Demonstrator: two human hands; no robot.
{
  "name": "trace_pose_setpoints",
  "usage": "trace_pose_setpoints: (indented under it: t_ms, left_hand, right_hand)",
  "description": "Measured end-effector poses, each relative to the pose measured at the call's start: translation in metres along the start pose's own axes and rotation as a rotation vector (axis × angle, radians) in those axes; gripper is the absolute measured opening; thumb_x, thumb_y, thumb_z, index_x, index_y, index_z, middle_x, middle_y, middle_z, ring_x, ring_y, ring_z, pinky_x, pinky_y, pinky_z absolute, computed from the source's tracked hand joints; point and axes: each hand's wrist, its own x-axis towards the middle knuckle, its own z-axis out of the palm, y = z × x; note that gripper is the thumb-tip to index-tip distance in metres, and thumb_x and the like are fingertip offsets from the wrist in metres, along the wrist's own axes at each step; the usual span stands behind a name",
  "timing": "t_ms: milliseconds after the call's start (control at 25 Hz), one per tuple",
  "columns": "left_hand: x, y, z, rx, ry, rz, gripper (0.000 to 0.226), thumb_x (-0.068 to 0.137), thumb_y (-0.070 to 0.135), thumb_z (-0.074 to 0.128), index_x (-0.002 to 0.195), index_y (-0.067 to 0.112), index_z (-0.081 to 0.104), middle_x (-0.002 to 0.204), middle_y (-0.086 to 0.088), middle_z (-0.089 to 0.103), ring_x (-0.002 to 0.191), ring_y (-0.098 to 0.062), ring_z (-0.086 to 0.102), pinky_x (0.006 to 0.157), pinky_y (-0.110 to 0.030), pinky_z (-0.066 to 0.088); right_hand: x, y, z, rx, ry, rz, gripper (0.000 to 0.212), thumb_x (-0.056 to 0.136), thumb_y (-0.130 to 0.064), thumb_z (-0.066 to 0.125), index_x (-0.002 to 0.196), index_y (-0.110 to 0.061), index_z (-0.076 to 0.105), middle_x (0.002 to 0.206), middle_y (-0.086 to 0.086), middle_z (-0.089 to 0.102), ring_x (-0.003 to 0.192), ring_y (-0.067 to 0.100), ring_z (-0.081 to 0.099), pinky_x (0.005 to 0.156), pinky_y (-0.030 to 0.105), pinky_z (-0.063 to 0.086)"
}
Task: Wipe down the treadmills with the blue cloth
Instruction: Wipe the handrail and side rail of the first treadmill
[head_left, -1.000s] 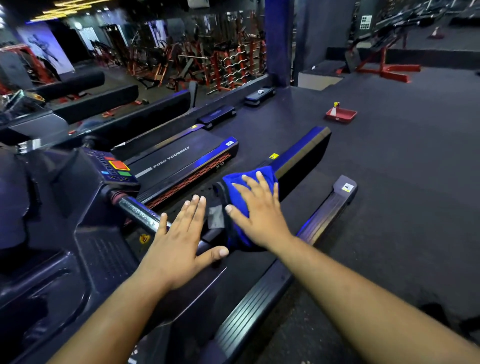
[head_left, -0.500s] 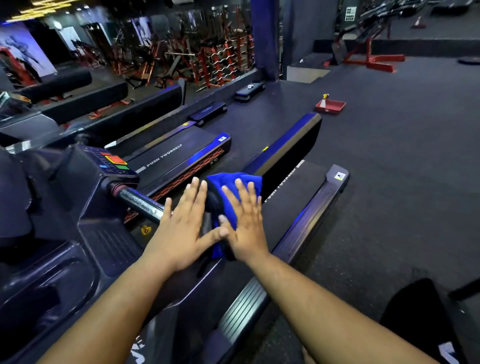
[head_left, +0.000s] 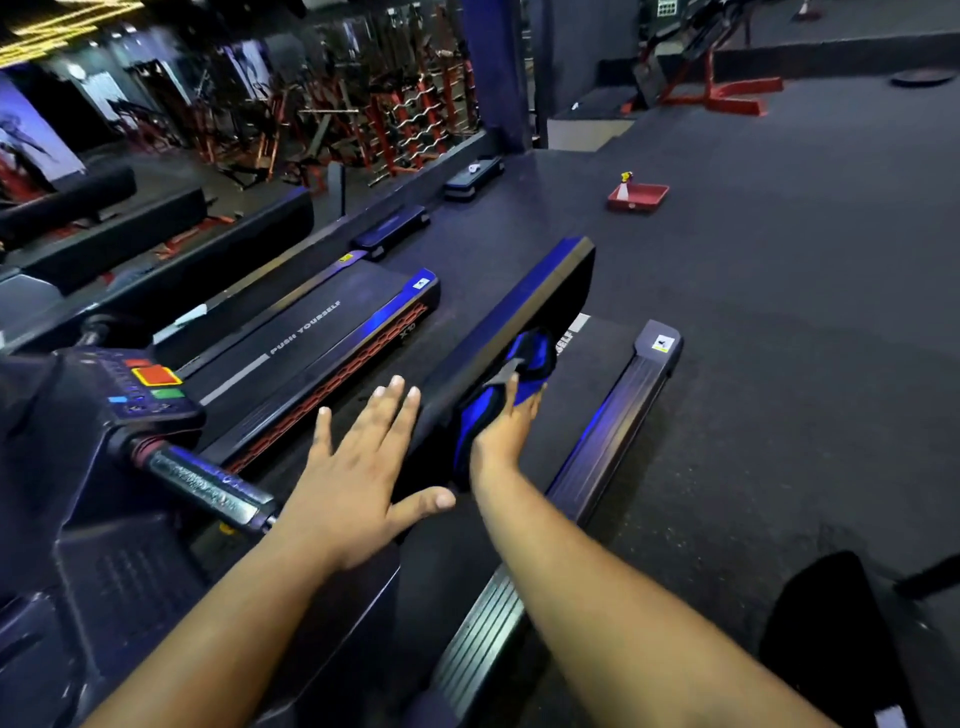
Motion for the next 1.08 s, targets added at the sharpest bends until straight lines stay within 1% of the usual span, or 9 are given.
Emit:
trace_pose_setpoints:
  t_ms: [80, 240, 320, 480, 560, 640, 720, 920, 1080]
  left_hand:
    - [0.021, 0.007, 0.001, 0.016, -0.011, 0.013, 0.112, 0.07, 0.097, -0.001, 0.157, 0.026, -0.012, 0.162, 0.01, -0.024, 0.15, -0.008, -0.018, 0.12, -0.06, -0.006]
    - [0.065, 0.013, 0.0, 0.026, -0.026, 0.003, 0.122, 0.067, 0.097, -0.005, 0.158, 0.018, 0.008, 0.162, 0.009, -0.024, 0.151, -0.008, -0.016, 0.12, -0.06, -0.005]
    - [0.078, 0.015, 0.0, 0.028, -0.044, -0.013, 0.122, 0.063, 0.099, -0.008, 0.158, 0.023, -0.006, 0.161, 0.01, -0.025, 0.15, -0.008, -0.017, 0.121, -0.058, -0.006]
    - [0.091, 0.017, 0.0, -0.052, -0.083, -0.049, 0.115, 0.063, 0.101, 0.005, 0.154, 0.034, -0.019, 0.162, 0.012, -0.023, 0.15, -0.006, -0.018, 0.123, -0.053, -0.003]
    - [0.09, 0.016, 0.002, -0.044, -0.087, -0.046, 0.114, 0.065, 0.101, 0.007, 0.153, 0.035, -0.021, 0.162, 0.011, -0.023, 0.15, -0.007, -0.018, 0.123, -0.053, -0.002]
    - [0.091, 0.015, 0.003, -0.044, -0.069, -0.055, 0.116, 0.063, 0.102, 0.005, 0.153, 0.034, -0.021, 0.162, 0.011, -0.023, 0.15, -0.007, -0.018, 0.123, -0.052, -0.002]
    - [0.091, 0.015, 0.005, -0.028, -0.062, -0.056, 0.117, 0.062, 0.102, 0.004, 0.154, 0.033, -0.02, 0.162, 0.011, -0.024, 0.149, -0.007, -0.019, 0.122, -0.05, -0.004]
    - [0.091, 0.016, 0.004, -0.026, -0.061, -0.061, 0.111, 0.069, 0.099, 0.016, 0.154, 0.036, -0.018, 0.162, 0.01, -0.023, 0.149, -0.007, -0.02, 0.122, -0.048, -0.007]
    - [0.094, 0.016, 0.004, 0.02, -0.076, -0.066, 0.112, 0.066, 0.1, 0.009, 0.153, 0.037, -0.019, 0.163, 0.007, -0.023, 0.149, -0.008, -0.02, 0.121, -0.047, -0.007]
  right_hand:
    - [0.011, -0.01, -0.001, -0.017, 0.003, 0.043, 0.071, 0.099, -0.044, 0.049, 0.156, -0.012, 0.02, 0.162, 0.005, 0.023, 0.15, 0.021, 0.022, 0.123, 0.035, 0.016]
    - [-0.033, -0.011, -0.007, -0.32, -0.256, -0.237, 0.08, 0.09, -0.055, 0.04, 0.15, -0.03, -0.007, 0.159, -0.013, -0.008, 0.147, 0.003, -0.014, 0.12, 0.027, -0.007]
    - [0.02, -0.033, -0.002, -0.348, -0.224, -0.335, 0.074, 0.093, -0.051, 0.042, 0.153, -0.033, 0.002, 0.164, -0.007, -0.006, 0.149, 0.009, -0.012, 0.119, 0.031, -0.005]
    - [0.12, -0.092, 0.009, -0.633, -0.135, -0.28, 0.069, 0.099, -0.04, 0.051, 0.157, -0.029, 0.015, 0.166, 0.004, -0.004, 0.153, 0.029, -0.007, 0.122, 0.052, 0.006]
    - [0.094, -0.093, 0.009, -0.869, -0.257, -0.472, 0.064, 0.098, -0.047, 0.047, 0.156, -0.03, 0.023, 0.167, 0.002, -0.003, 0.152, 0.031, -0.011, 0.119, 0.058, 0.004]
    - [0.06, -0.079, -0.004, -1.003, -0.534, -0.779, 0.059, 0.096, -0.054, 0.041, 0.15, -0.032, 0.037, 0.166, -0.002, 0.007, 0.152, 0.028, -0.011, 0.118, 0.057, -0.003]
    - [0.081, -0.085, -0.013, -1.095, -0.674, -0.916, 0.052, 0.097, -0.051, 0.043, 0.145, -0.031, 0.047, 0.164, -0.003, 0.019, 0.153, 0.027, -0.003, 0.118, 0.061, -0.002]
    - [0.205, -0.151, 0.011, -1.309, -0.375, -0.626, 0.056, 0.097, -0.06, 0.041, 0.149, -0.04, 0.037, 0.166, -0.003, 0.006, 0.153, 0.024, -0.008, 0.112, 0.074, 0.005]
    - [0.127, -0.114, 0.003, -1.024, -0.412, -0.538, 0.077, 0.083, -0.074, 0.051, 0.15, -0.043, 0.032, 0.165, -0.006, -0.013, 0.149, 0.026, -0.024, 0.112, 0.073, 0.006]
